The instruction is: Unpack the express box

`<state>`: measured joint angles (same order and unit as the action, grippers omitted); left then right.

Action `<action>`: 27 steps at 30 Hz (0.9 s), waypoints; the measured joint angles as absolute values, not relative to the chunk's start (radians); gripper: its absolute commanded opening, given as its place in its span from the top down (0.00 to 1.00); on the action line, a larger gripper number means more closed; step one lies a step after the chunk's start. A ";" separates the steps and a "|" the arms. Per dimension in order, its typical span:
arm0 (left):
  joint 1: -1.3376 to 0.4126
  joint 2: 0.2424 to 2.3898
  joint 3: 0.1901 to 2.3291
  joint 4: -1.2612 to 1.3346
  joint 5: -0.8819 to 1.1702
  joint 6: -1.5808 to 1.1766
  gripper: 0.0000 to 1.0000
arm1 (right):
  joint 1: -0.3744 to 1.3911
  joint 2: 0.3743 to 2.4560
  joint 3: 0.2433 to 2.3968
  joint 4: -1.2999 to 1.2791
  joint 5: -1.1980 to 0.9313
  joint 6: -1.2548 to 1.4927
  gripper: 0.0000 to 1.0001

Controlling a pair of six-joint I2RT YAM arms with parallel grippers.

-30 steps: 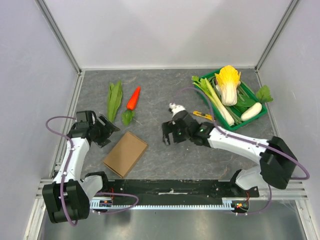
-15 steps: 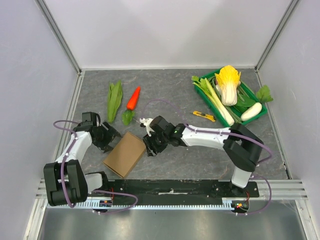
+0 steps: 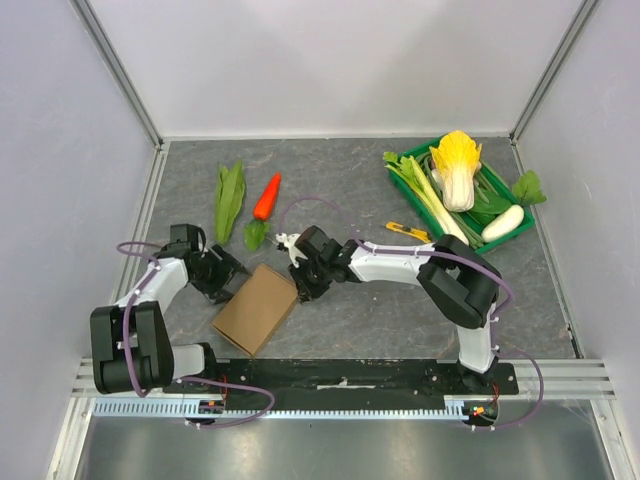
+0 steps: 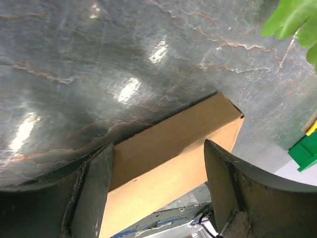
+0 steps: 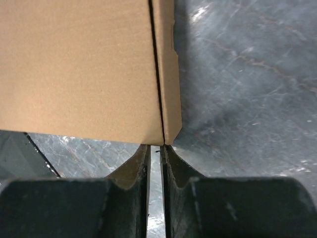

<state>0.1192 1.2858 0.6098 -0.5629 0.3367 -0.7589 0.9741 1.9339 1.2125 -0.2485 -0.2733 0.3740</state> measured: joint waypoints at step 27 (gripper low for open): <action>-0.185 1.574 0.830 -0.315 0.435 -0.868 0.24 | 0.611 1.963 1.366 -0.248 -0.028 0.483 0.33</action>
